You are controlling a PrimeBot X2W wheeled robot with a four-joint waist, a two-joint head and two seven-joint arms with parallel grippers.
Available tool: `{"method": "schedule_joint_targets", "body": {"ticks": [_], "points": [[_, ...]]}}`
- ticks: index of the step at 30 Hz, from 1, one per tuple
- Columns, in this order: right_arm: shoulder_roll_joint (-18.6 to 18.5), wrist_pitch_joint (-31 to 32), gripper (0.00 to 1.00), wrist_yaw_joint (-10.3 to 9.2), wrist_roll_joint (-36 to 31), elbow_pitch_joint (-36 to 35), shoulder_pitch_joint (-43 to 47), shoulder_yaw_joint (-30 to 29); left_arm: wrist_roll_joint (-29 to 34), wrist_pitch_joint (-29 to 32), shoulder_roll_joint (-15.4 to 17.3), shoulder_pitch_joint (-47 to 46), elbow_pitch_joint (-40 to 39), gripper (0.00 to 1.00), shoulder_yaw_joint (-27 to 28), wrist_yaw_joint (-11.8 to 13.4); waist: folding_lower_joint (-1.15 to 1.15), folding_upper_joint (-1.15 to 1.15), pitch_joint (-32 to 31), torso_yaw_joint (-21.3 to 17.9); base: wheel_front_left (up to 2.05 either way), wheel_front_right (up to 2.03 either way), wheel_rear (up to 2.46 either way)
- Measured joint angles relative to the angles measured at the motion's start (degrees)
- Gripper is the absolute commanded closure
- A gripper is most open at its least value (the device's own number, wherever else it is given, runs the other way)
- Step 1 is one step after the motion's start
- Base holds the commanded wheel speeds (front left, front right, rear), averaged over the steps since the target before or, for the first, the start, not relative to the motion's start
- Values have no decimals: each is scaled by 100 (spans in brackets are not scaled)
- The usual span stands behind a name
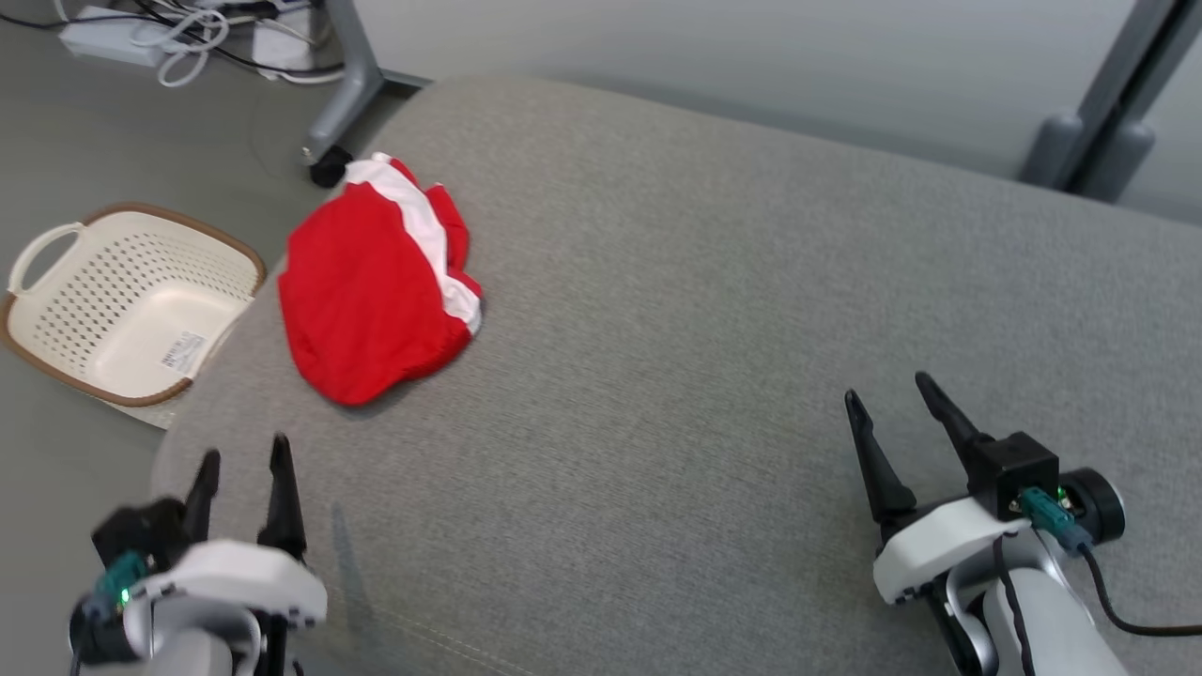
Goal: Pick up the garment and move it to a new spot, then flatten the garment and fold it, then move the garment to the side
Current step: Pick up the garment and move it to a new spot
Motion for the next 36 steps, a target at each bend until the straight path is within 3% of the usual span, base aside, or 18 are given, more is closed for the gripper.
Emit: {"method": "schedule_joint_targets", "body": {"ticks": [10, 17, 21, 22, 23, 24, 31, 36], "points": [[-140, 0, 0, 0, -378, -363, -436, -25, -22, -1, 535, -1826, 1405, 0, 86, -312, 0, 0, 831, -597, 0, 0, 0], [-236, 0, 0, 0, -414, -459, -593, -4, -107, 12, 898, -2617, 2685, 0, -112, -350, 0, 0, 1247, -1031, 0, 0, 0], [-265, 0, 0, 0, -414, -497, -648, -15, -111, 92, 932, -2864, 3274, 0, -216, -359, 0, 0, 1401, -1239, 0, 0, 0], [-264, -1, 0, 0, -413, -501, -663, -24, -110, 89, 939, -2926, 3373, 29, -240, -369, 0, 0, 1425, -1287, 0, 0, 0], [-265, 0, 0, 0, -413, -511, -669, -34, -111, 86, 942, -2968, 3462, 78, -259, -369, 0, 0, 1440, -1330, 0, 0, 0], [-257, 0, 0, 0, -408, -521, -669, -54, -125, 81, 942, -2988, 3538, 100, -260, -369, 0, 0, 1449, -1367, 0, 0, 0], [-186, 0, 0, 0, -303, -501, -572, -204, -134, 19, 937, -2994, 3539, 100, -366, -370, 0, 0, 1267, -1452, 0, 0, 0], [-98, 0, 0, 0, -160, -465, -443, -301, -151, 10, 836, -2976, 2483, 100, -466, -372, 0, 0, 935, -1485, 0, 0, 0]]}}
